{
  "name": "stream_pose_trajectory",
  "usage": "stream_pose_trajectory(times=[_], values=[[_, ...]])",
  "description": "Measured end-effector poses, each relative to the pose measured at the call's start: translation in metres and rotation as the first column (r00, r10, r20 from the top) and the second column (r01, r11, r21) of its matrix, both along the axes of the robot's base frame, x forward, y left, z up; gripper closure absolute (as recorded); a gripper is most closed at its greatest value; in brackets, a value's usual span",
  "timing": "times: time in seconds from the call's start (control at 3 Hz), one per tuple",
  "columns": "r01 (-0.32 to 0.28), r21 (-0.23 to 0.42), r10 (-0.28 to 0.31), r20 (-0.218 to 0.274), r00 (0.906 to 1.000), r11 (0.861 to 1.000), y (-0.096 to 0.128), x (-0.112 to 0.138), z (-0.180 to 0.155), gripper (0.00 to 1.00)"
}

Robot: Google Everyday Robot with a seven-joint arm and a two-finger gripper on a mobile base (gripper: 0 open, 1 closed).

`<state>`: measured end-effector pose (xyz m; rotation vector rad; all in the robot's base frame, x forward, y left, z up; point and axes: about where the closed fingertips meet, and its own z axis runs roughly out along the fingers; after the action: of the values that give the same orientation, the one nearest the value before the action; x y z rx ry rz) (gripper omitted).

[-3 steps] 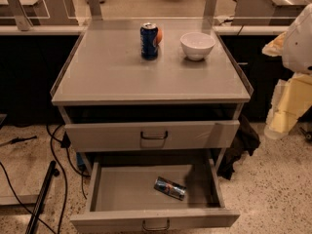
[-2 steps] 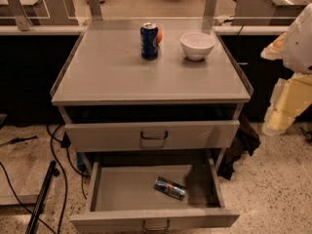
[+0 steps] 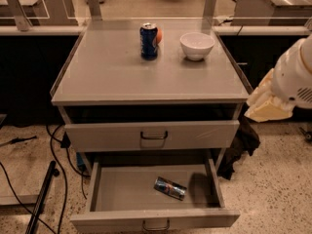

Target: Pick redbull can from middle drawer and place on counter

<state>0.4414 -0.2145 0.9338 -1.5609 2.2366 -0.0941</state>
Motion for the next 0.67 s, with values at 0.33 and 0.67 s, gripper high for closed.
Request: stream_pose_trajectory(times=[0.33,0.67], values=[[0.068,0.054,-0.069,0.009,0.9976,0.996,0.001,0.004,-0.041,0.90],[0.110,0.140,-0.108,-0.026,0.9938,0.984,0.014,0.004,-0.101,1.00]])
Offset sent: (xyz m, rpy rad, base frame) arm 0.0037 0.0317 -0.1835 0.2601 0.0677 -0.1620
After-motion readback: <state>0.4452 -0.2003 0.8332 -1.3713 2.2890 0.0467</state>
